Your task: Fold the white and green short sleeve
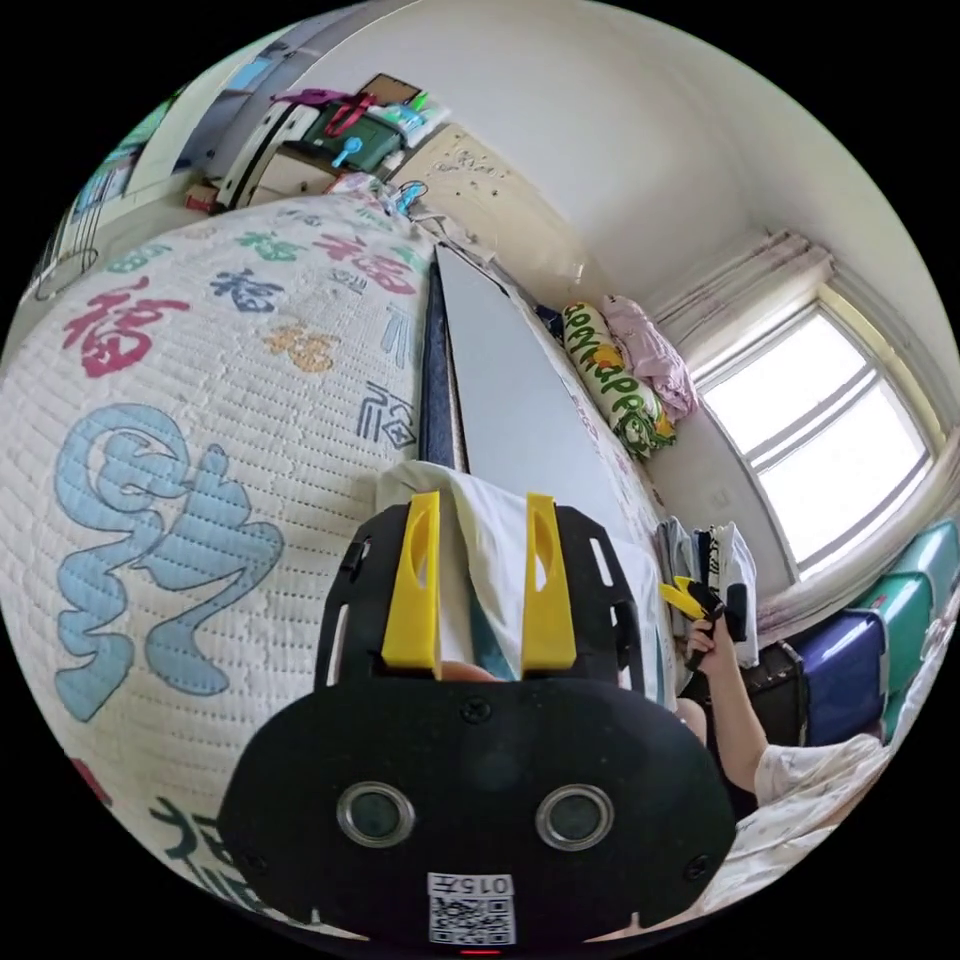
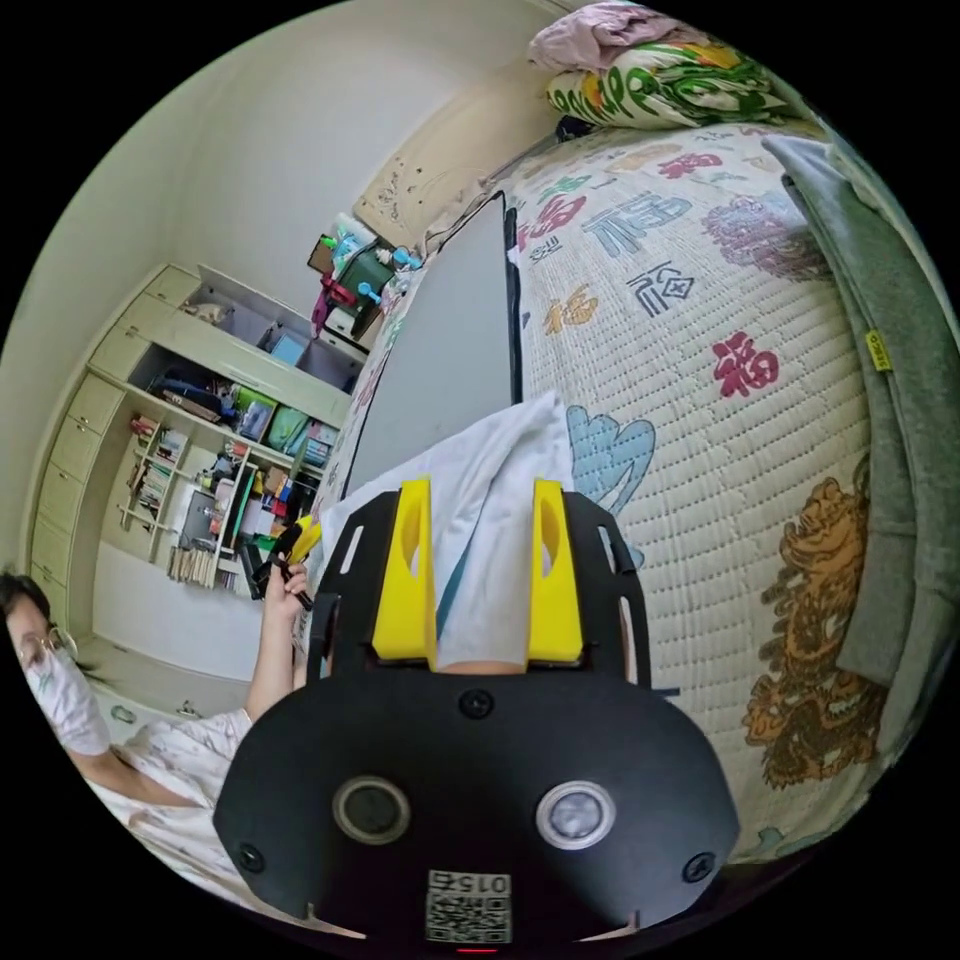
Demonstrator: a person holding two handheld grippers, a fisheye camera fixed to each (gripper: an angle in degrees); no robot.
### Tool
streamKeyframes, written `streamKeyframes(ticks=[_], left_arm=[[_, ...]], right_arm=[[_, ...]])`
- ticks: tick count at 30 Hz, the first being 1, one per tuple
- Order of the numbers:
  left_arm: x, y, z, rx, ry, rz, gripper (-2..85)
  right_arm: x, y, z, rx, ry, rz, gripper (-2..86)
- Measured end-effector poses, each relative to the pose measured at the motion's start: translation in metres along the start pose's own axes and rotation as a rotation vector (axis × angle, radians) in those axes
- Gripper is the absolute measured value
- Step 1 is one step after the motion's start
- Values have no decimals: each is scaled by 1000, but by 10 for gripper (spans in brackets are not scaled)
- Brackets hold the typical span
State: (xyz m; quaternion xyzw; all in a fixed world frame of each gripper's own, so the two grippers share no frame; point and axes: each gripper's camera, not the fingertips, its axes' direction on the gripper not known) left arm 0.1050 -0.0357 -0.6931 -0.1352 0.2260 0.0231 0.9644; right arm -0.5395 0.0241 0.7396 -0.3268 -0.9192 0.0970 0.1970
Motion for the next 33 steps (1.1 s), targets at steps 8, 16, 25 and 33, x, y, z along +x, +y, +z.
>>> streamKeyframes(ticks=[8,16,25,33], left_arm=[[-9,-74,6,-10,146,-126,77],[10,-131,3,-9,200,-84,1],[22,-164,1,21,83,-88,13],[28,-178,10,20,-13,-44,57]], right_arm=[[60,-57,35,53,-53,71,62],[99,-53,52,70,12,65,21],[148,27,69,171,87,23,7],[80,190,99,178,431,-419,21]])
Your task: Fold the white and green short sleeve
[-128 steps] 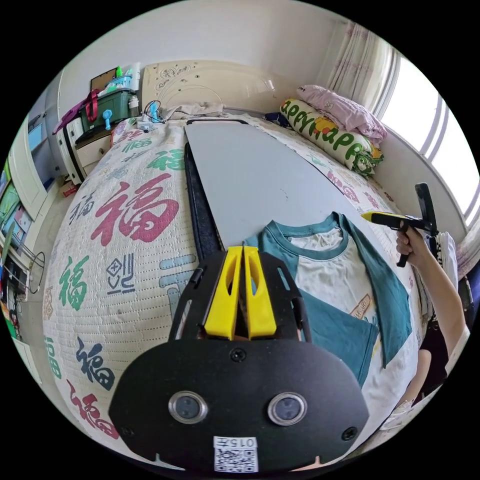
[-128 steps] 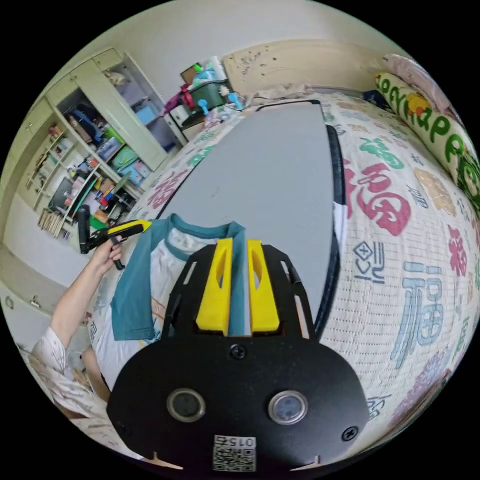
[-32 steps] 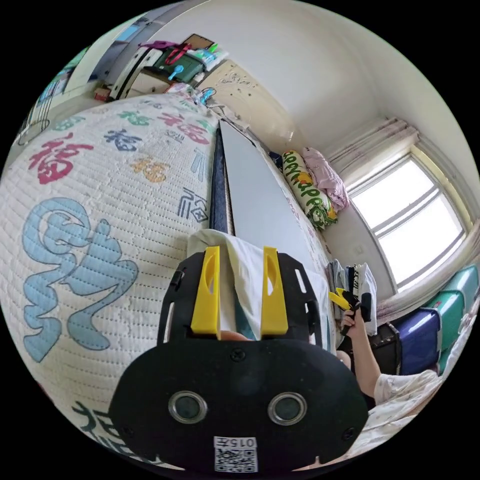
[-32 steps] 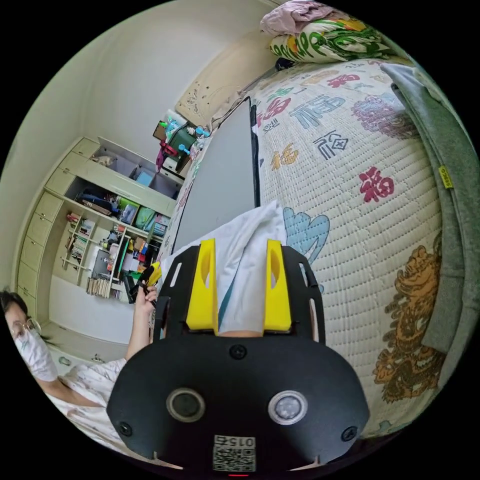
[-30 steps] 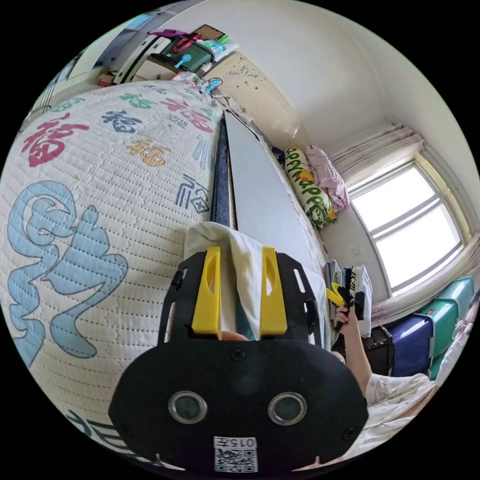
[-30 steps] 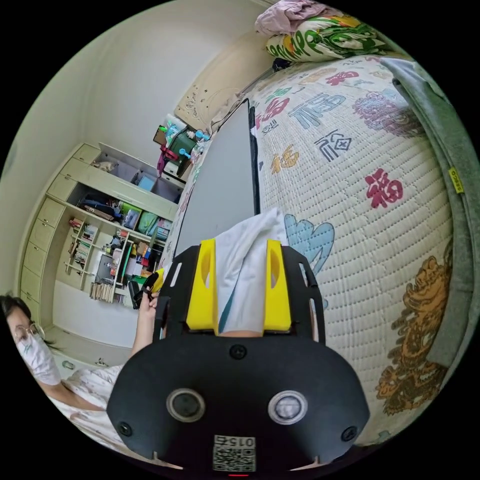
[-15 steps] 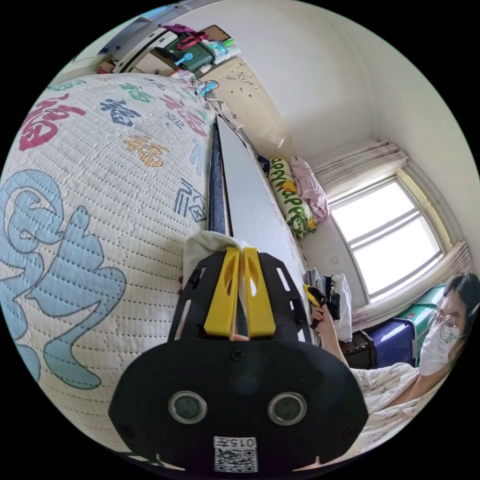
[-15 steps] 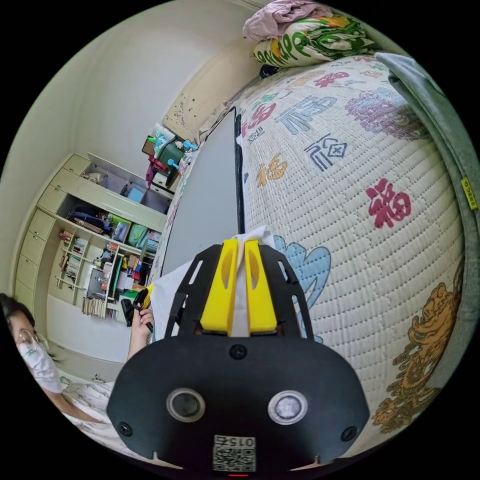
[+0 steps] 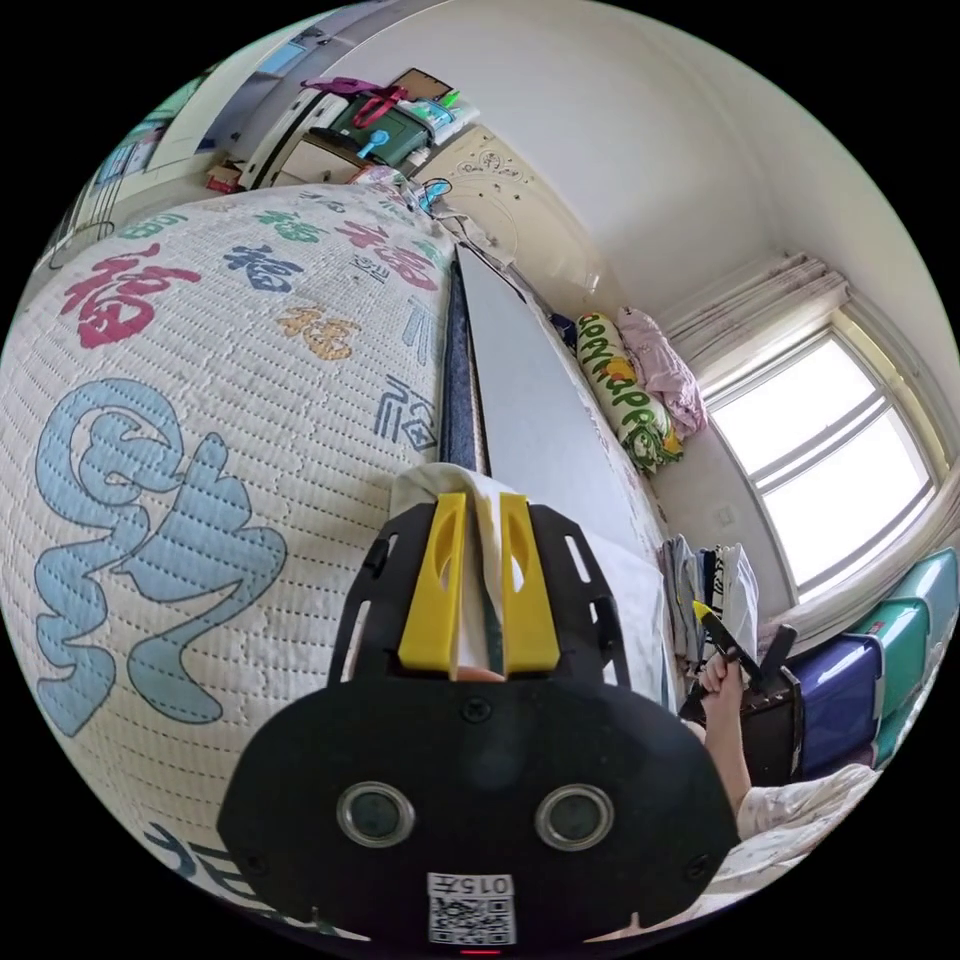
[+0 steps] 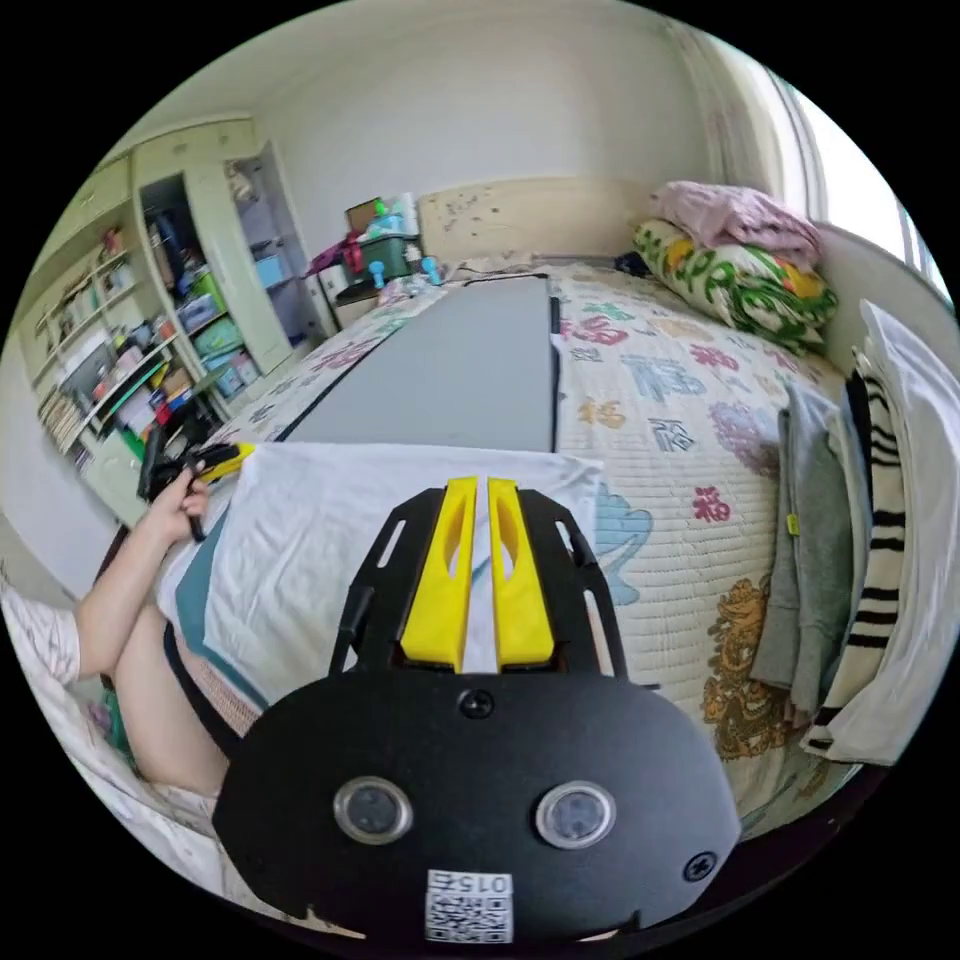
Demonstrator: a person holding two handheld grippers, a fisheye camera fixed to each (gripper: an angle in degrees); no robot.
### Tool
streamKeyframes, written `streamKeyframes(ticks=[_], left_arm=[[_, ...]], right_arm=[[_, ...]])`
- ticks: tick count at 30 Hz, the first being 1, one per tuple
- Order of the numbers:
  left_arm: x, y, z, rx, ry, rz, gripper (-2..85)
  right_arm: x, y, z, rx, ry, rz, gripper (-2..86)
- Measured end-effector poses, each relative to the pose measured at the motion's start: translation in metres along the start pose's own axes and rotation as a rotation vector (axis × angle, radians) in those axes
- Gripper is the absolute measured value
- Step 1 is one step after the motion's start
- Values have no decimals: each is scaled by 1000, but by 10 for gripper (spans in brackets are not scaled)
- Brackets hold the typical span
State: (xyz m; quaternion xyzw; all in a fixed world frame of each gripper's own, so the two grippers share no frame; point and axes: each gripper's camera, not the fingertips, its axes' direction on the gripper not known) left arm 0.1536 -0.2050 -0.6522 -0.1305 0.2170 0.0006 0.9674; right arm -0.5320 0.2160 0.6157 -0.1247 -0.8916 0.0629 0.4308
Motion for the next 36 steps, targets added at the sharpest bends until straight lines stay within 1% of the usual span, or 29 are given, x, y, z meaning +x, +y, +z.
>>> streamKeyframes(ticks=[2,5,6,8,13,17,22,24,26,28,30,33,35,36], left_arm=[[-3,-2,7,-11,-6,15,63],[-11,-1,10,-6,-15,32,68],[-14,-2,11,-8,-15,32,69],[-29,-2,17,-9,-9,15,74],[-71,0,29,3,25,-31,83],[-109,5,43,43,56,-63,91],[-149,11,74,29,53,-60,75],[-168,14,89,7,59,-60,57],[-194,21,106,-14,85,-59,18],[-211,29,111,13,121,-53,2],[-221,35,111,49,150,-14,-2],[-226,49,121,70,11,99,-2],[-243,61,144,41,-111,152,-1],[-249,64,151,26,-142,159,0]], right_arm=[[-58,51,-6,-12,-87,-157,38],[-125,111,-9,-40,-204,-287,61],[-138,122,-8,-44,-233,-307,65],[-189,163,-1,-75,-368,-379,78],[-276,225,30,-144,-508,-496,100],[-321,267,64,-224,-494,-577,110],[-341,300,106,-347,-361,-596,112],[-345,310,117,-403,-344,-600,109],[-346,319,117,-381,-296,-611,69],[-346,320,115,-373,-262,-605,30],[-343,318,106,-355,-298,-599,13],[-341,316,88,-313,-329,-624,0],[-342,313,86,-335,-339,-605,-3],[-343,312,87,-338,-335,-601,-3]])
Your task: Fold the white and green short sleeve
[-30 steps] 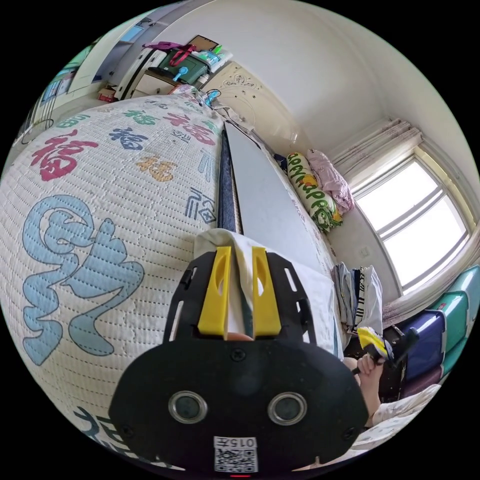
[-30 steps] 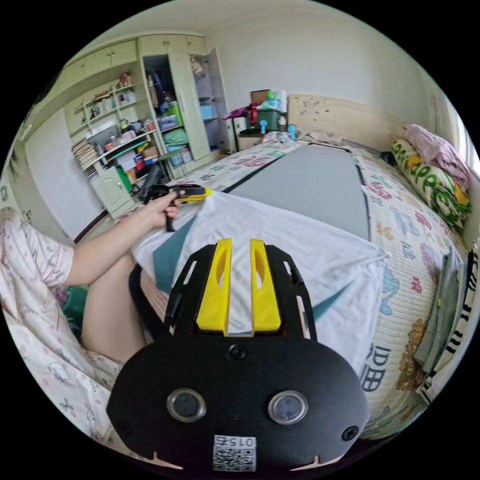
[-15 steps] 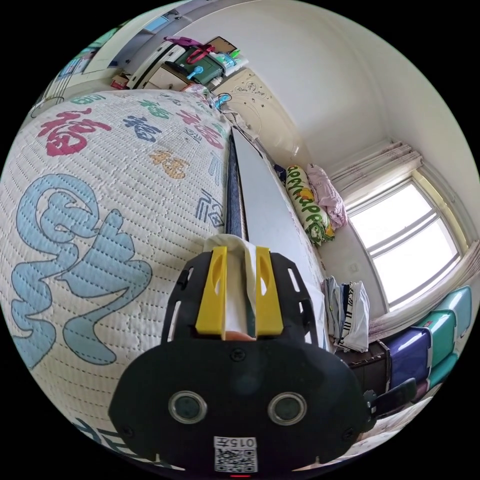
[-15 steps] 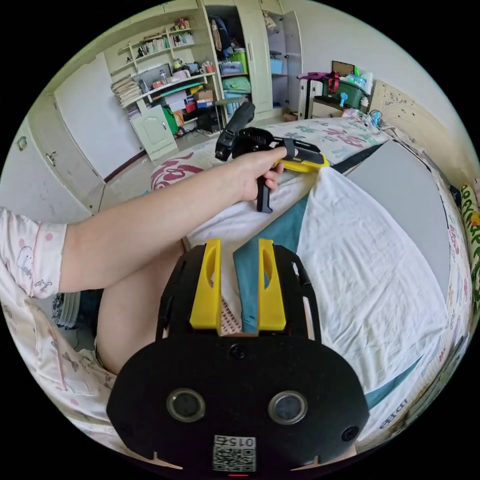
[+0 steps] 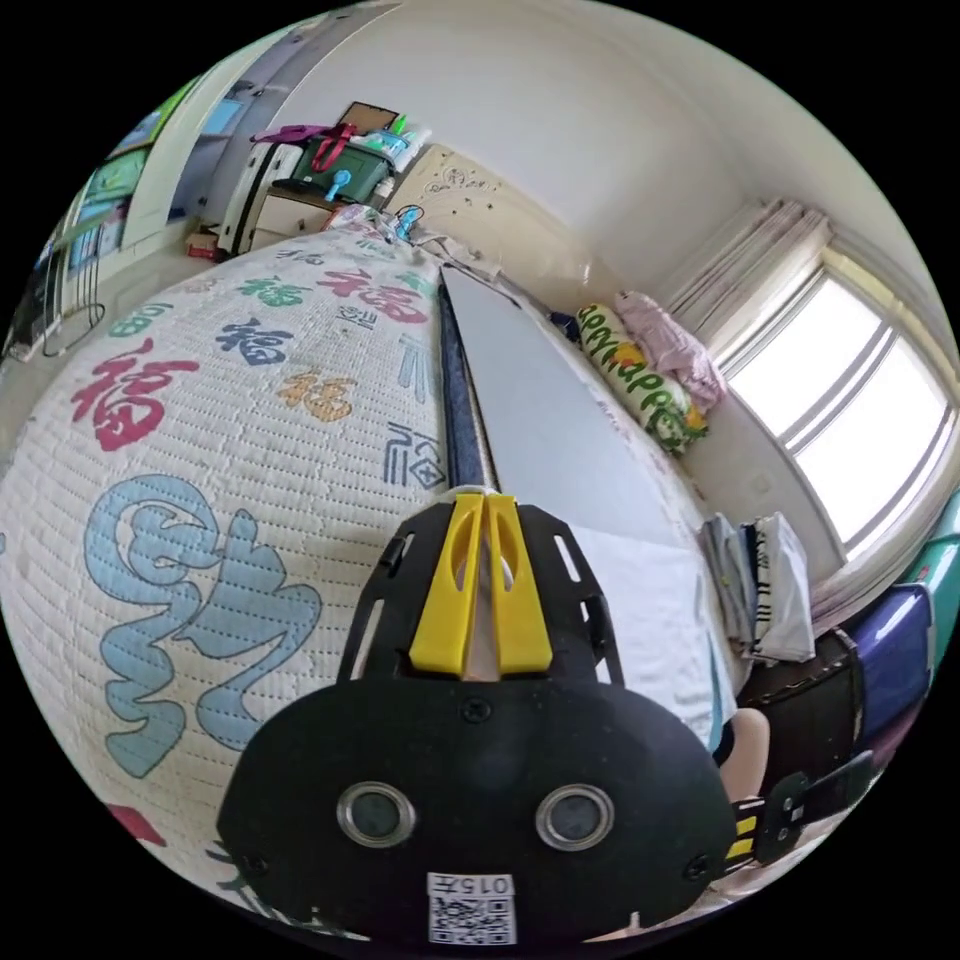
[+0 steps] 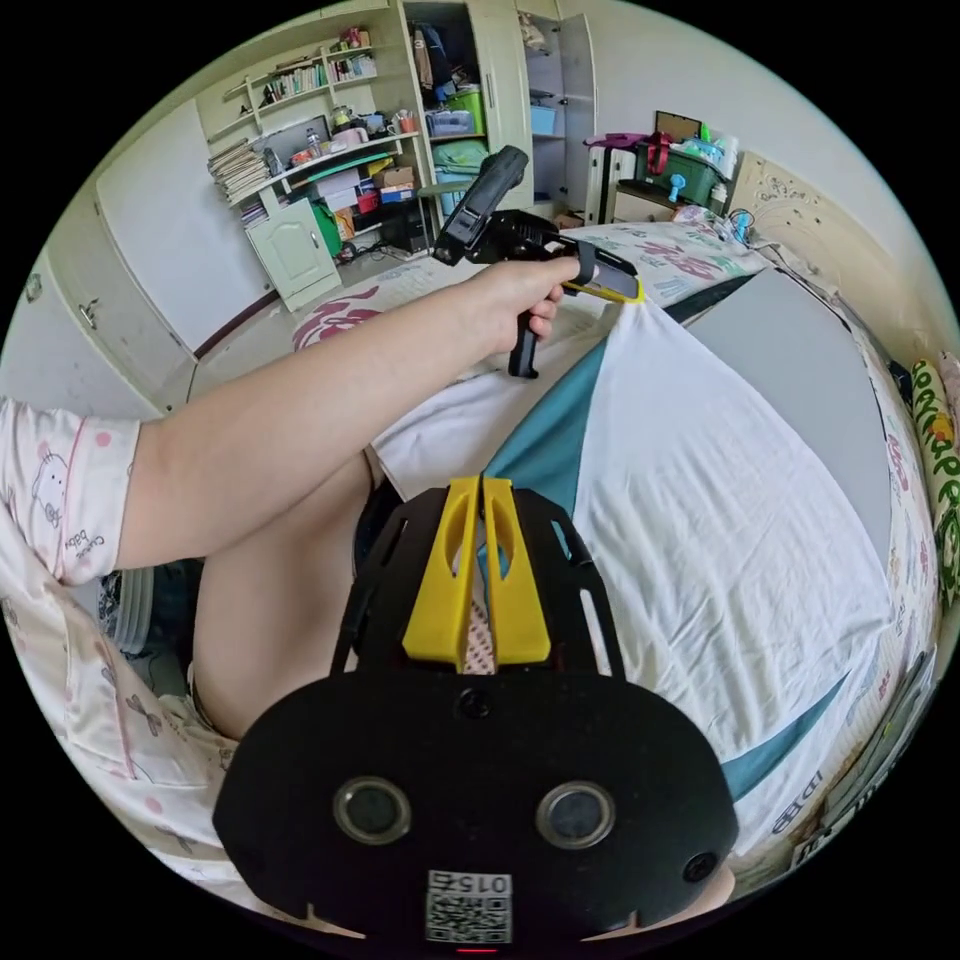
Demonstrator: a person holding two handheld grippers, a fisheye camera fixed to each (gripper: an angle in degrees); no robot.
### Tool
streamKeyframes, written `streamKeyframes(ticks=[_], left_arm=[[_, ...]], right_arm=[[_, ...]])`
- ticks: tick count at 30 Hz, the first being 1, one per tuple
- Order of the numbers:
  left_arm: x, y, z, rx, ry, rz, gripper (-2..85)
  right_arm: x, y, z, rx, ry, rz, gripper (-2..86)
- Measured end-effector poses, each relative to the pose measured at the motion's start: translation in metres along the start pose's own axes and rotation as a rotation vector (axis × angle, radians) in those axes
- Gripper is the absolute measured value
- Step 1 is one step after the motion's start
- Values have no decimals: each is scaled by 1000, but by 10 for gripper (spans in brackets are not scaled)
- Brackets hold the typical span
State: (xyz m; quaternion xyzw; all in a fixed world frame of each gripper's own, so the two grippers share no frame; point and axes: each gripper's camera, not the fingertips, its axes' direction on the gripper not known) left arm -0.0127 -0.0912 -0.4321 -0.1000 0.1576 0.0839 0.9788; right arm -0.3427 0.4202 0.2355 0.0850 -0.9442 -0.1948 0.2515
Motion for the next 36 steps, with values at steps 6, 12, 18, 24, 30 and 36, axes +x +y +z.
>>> streamKeyframes(ticks=[6,12,18,24,30,36], left_arm=[[-52,48,63,-130,-162,83,23],[-67,127,38,-3,-220,268,63],[7,248,58,-97,303,648,71],[64,400,160,-334,441,800,89],[39,474,241,-419,243,768,99],[0,504,283,-447,146,795,10]], right_arm=[[16,-32,-21,-17,-36,76,4],[72,-34,-145,215,-134,96,72],[254,0,-271,438,-17,505,86],[408,-19,-317,464,-18,810,108],[503,-91,-305,322,-83,894,104],[527,-140,-308,307,-61,863,30]])
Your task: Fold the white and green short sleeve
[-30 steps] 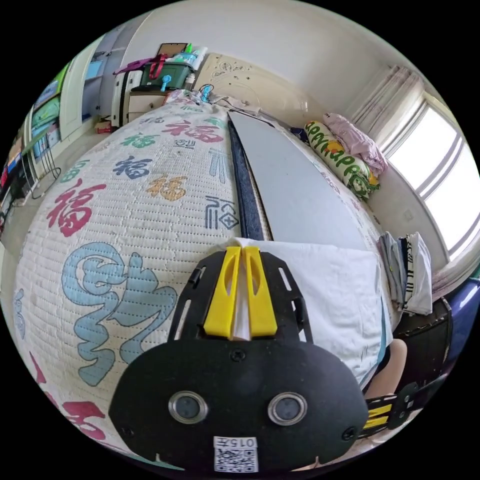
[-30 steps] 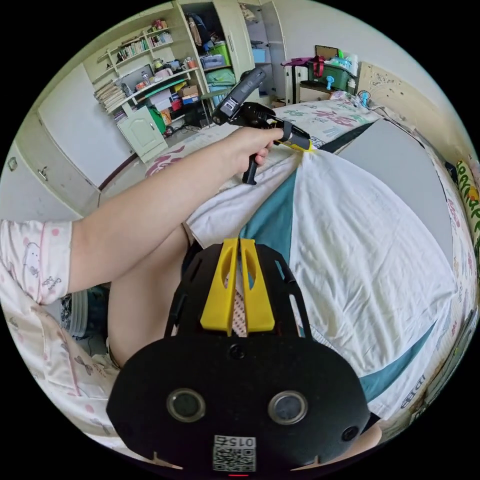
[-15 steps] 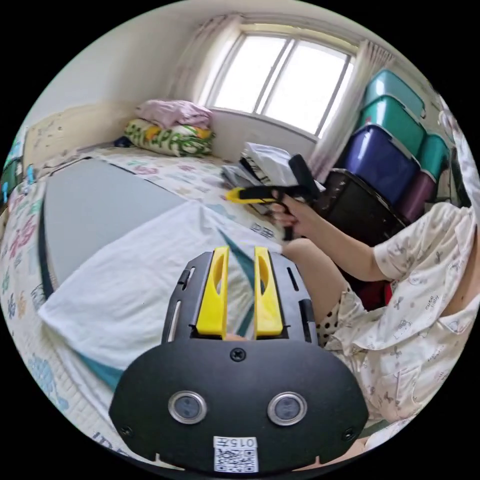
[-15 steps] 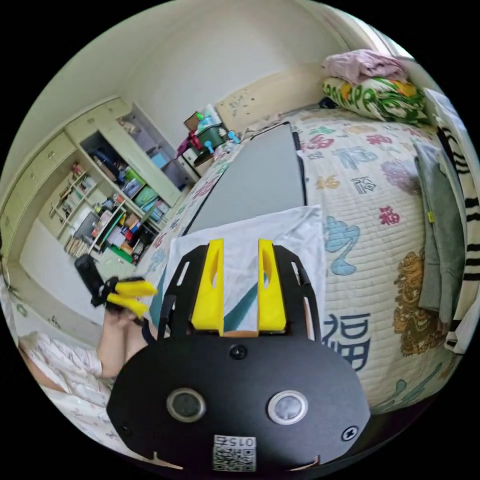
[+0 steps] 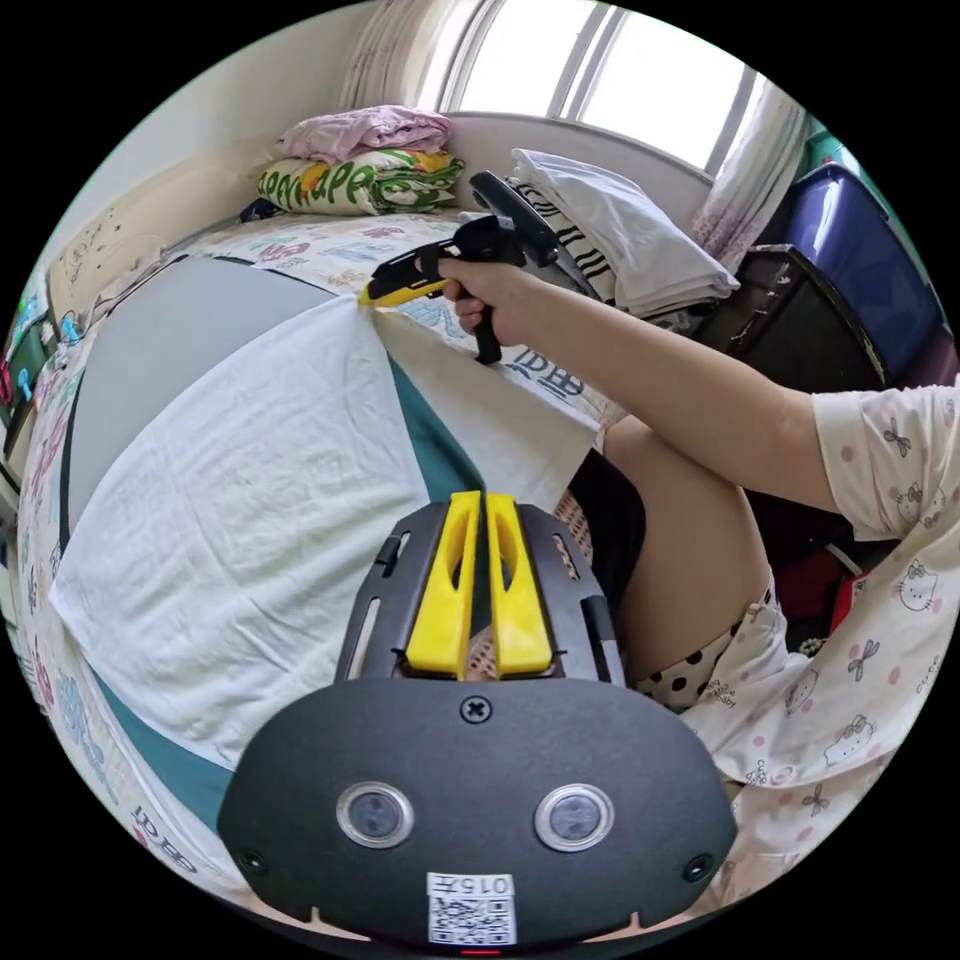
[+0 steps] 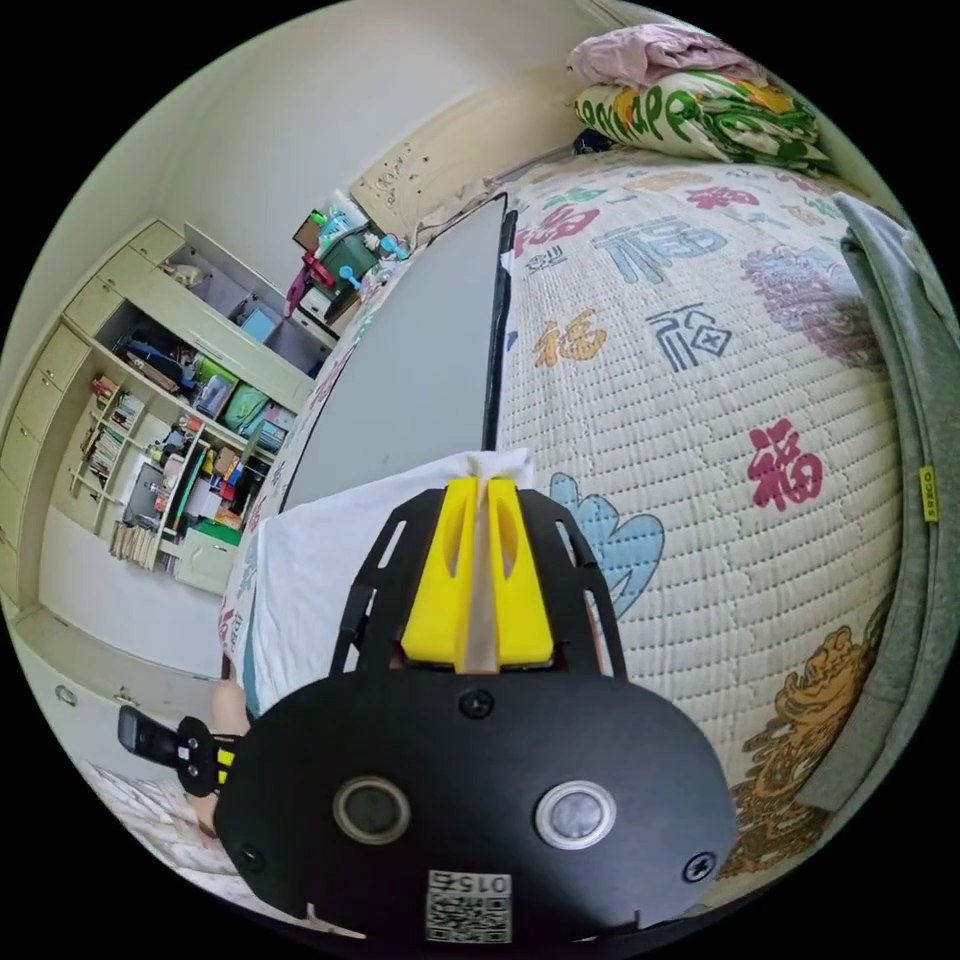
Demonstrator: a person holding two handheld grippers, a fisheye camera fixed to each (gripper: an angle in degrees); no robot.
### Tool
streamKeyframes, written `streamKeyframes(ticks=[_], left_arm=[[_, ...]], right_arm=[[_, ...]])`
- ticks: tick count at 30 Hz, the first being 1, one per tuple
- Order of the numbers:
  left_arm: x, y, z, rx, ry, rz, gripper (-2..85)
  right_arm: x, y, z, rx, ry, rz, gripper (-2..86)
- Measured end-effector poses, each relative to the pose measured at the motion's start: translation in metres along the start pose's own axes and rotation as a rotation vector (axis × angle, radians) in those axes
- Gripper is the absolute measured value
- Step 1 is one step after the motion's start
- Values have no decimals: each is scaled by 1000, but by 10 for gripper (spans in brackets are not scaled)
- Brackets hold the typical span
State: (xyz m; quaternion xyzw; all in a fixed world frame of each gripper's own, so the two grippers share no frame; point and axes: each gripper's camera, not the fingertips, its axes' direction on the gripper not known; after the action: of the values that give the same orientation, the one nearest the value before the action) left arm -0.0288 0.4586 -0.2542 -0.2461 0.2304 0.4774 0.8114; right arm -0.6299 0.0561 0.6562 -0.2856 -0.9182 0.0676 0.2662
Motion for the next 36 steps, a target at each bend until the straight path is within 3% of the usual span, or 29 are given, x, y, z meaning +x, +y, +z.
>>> streamKeyframes(ticks=[7,12,15,20,25,28,36], left_arm=[[-17,25,46,-60,-16,47,23],[-46,31,56,-88,10,96,66],[-87,13,46,-41,23,102,72],[-164,-72,48,53,-11,22,79],[-183,-160,93,29,-93,25,87],[-181,-206,133,-12,-117,60,91],[-182,-287,239,-227,-178,84,86]], right_arm=[[-62,-25,-14,38,150,-108,12],[-94,3,-117,160,62,-143,38],[-112,50,-171,47,79,-255,50],[-110,143,-185,-211,114,-264,81],[-104,160,-159,-345,-19,-258,92],[-113,165,-134,-456,3,-301,95],[-117,202,-139,-391,76,-361,35]])
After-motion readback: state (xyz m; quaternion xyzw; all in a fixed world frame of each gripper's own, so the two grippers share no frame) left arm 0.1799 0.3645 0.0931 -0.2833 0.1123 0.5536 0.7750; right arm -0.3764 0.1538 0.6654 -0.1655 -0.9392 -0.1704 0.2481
